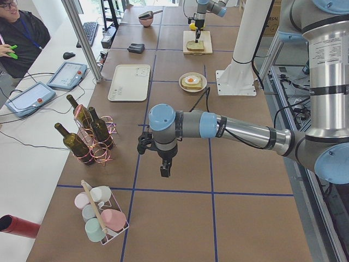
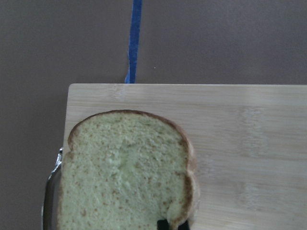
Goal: Make sandwich and place on tray
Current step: 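Lift the bread slice with the right gripper toward the egg plate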
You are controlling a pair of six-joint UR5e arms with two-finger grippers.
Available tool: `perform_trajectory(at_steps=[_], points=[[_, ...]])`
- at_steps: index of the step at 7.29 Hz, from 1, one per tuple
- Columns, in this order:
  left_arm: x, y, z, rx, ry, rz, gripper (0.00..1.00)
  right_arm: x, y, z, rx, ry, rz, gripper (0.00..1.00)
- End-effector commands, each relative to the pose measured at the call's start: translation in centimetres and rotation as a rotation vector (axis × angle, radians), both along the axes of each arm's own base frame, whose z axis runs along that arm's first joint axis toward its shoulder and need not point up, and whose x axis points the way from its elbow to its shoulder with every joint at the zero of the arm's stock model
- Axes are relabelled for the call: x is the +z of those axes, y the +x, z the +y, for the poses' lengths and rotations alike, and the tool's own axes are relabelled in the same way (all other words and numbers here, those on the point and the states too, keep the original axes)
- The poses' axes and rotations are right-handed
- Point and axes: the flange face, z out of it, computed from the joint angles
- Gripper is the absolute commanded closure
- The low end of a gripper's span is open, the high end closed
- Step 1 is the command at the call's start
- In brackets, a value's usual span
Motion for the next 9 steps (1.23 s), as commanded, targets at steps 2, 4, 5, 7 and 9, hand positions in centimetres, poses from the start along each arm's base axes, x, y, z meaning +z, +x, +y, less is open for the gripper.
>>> perform_trajectory(at_steps=[2, 4, 5, 7, 9], points=[[0.0, 0.0, -0.1, 0.0, 0.0, -0.001, 0.0, -3.6, -0.2, 0.2, -0.024, 0.019, -0.074, 1.0], [0.0, 0.0, -0.2, 0.0, 0.001, 0.001, 0.0, -7.2, -2.6, -0.9, 0.0, 0.004, -0.165, 1.0], [-0.3, 0.0, -0.5, 0.0, 0.007, 0.001, 0.0, -9.2, -4.3, -1.7, 0.012, -0.001, -0.21, 1.0], [-0.6, 0.0, -0.8, 0.0, 0.014, 0.001, 0.0, -13.7, -7.7, -3.2, 0.032, -0.019, -0.266, 1.0], [-0.6, 0.0, -0.9, 0.0, 0.014, 0.001, 0.0, -20.9, -13.7, -5.1, 0.079, -0.055, -0.237, 1.0]])
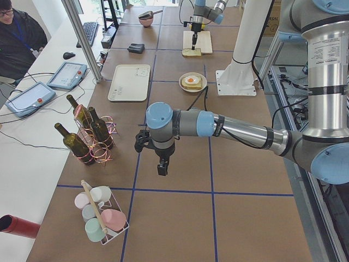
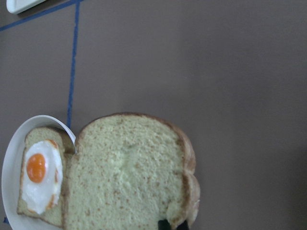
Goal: Make sandwich and place on tray
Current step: 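Lift the bread slice with the right gripper toward the egg plate, then lay the bread slice on top of the egg toast, open right gripper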
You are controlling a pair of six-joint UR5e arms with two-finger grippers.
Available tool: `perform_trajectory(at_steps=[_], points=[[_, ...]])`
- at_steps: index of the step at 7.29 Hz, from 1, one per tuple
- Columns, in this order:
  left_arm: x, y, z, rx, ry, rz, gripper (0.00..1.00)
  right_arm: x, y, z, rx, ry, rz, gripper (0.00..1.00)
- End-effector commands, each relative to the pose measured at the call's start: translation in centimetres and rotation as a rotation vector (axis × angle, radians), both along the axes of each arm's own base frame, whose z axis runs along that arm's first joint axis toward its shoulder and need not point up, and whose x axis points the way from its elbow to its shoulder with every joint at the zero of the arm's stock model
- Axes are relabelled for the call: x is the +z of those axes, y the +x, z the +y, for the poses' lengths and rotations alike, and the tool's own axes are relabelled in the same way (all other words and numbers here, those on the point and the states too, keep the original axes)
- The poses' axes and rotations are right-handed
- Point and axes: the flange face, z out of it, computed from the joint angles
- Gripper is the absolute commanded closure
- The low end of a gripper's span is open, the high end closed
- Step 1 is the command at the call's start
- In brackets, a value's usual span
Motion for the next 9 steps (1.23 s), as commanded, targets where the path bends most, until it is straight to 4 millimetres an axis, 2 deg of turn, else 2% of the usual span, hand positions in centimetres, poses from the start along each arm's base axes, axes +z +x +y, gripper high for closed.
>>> perform_trajectory(at_steps=[1, 3, 4, 7, 9], points=[[-0.1, 0.0, 0.0, 0.0, 0.002, 0.002, 0.0, -8.6, -7.7, 0.3, 0.045, -0.045, 0.019, 1.0], [-0.4, 0.1, -0.2, 0.001, 0.008, 0.002, 0.0, -14.3, -13.2, 2.3, 0.041, -0.031, 0.057, 1.0], [-0.4, 0.1, -0.3, 0.001, 0.009, 0.002, 0.0, -15.3, -15.5, 2.8, 0.038, -0.035, 0.074, 1.0], [-0.5, 0.1, -0.4, 0.001, 0.009, 0.002, 0.0, -13.9, -18.0, 2.7, 0.048, -0.027, 0.119, 1.0], [-0.4, 0.1, -0.4, 0.0, 0.007, 0.002, 0.0, -13.3, -18.6, 2.4, 0.053, -0.021, 0.135, 1.0]])
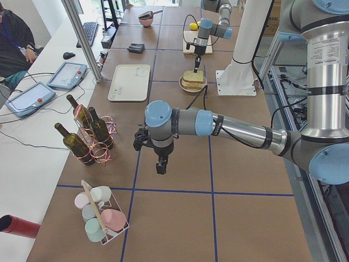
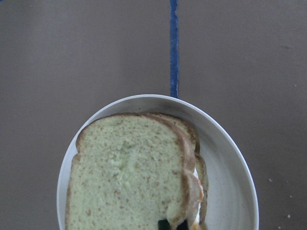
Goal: Make sandwich and place on tray
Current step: 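Lay the bread slice on top of the egg toast, open right gripper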
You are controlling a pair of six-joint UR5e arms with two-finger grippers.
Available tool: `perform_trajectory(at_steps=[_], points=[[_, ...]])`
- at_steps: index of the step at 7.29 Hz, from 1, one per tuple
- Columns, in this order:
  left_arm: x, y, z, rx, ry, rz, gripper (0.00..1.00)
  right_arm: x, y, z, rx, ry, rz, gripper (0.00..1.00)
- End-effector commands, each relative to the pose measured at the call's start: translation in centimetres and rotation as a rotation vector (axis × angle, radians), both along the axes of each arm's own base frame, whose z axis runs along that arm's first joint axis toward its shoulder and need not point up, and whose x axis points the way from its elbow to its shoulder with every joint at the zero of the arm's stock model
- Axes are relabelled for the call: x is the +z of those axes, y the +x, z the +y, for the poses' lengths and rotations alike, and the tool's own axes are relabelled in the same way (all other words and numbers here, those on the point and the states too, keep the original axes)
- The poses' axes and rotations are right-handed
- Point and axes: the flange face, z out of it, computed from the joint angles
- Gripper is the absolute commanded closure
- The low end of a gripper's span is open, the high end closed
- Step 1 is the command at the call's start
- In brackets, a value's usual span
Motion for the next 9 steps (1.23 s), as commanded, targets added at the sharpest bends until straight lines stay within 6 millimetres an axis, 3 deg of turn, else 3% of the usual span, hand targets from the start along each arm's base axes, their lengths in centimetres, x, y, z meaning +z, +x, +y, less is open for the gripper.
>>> perform_trajectory(at_steps=[1, 2, 3, 4, 5, 6, 7, 9], points=[[0.2, 0.0, 0.0, 0.0, -0.003, 0.0, 0.0, 0.3, -0.3, -0.3, 0.004, 0.005, 0.008, 1.0], [0.2, 0.0, 0.0, 0.001, -0.003, 0.0, 0.0, 0.3, -0.2, -0.4, 0.008, 0.006, 0.01, 1.0], [0.2, 0.0, 0.0, 0.0, -0.004, 0.0, 0.0, 0.3, -0.1, -0.6, 0.011, 0.006, 0.01, 0.65], [0.2, 0.0, 0.0, 0.001, -0.003, 0.0, 0.0, 0.3, -0.1, -0.6, 0.011, 0.007, 0.01, 0.17], [0.3, 0.0, 0.0, 0.0, -0.006, 0.0, 0.0, 0.3, -0.1, -0.6, 0.011, 0.005, 0.011, 0.0], [0.2, 0.0, 0.0, 0.0, -0.004, 0.0, 0.0, 0.1, 0.2, -0.9, 0.016, 0.007, 0.006, 0.0], [0.2, 0.0, 0.0, 0.0, -0.004, 0.0, 0.0, -0.2, 1.5, -2.4, 0.013, 0.002, 0.002, 0.0], [0.0, 0.0, -0.5, 0.0, 0.023, 0.004, 0.0, 1.1, 5.8, -8.2, -0.069, 0.062, 0.108, 0.0]])
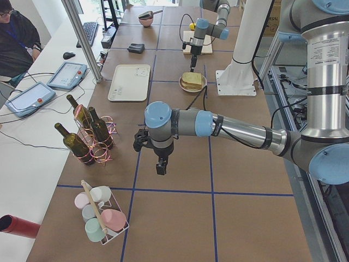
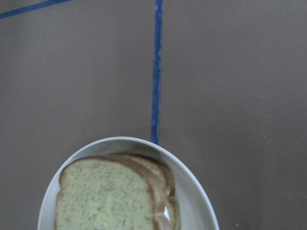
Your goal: Make sandwich and place on tray
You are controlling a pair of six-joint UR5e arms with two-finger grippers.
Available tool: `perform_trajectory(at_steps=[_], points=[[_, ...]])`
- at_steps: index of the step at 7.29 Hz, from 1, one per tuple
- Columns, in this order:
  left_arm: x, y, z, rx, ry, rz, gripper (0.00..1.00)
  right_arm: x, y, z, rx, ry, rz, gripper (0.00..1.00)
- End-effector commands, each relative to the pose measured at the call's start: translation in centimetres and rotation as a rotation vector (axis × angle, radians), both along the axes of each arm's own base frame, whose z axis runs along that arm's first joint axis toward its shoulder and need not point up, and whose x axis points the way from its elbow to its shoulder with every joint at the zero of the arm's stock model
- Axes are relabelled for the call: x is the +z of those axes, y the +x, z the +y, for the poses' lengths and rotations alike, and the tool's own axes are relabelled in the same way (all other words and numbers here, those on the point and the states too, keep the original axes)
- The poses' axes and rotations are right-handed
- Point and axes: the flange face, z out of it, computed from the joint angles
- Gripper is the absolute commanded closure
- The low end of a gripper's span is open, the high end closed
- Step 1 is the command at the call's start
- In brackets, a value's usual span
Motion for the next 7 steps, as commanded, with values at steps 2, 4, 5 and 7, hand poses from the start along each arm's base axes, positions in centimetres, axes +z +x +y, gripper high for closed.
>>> perform_trajectory(at_steps=[2, 4, 5, 7], points=[[-1.2, 0.1, -0.9, 0.004, 0.064, 0.007, 0.0, 3.5, 10.0, -11.4, -0.142, 0.092, 0.202, 0.0], [-2.3, 0.1, -1.4, 0.004, 0.16, 0.007, 0.0, 8.8, 20.3, -17.6, -0.264, 0.176, 0.285, 0.0], [-3.2, 0.1, -1.6, 0.004, 0.221, 0.009, 0.0, 13.3, 26.5, -19.3, -0.311, 0.21, 0.307, 0.0], [-5.5, 0.4, -2.0, 0.006, 0.412, 0.029, 0.0, 24.4, 41.7, -18.2, -0.392, 0.295, 0.349, 0.0]])
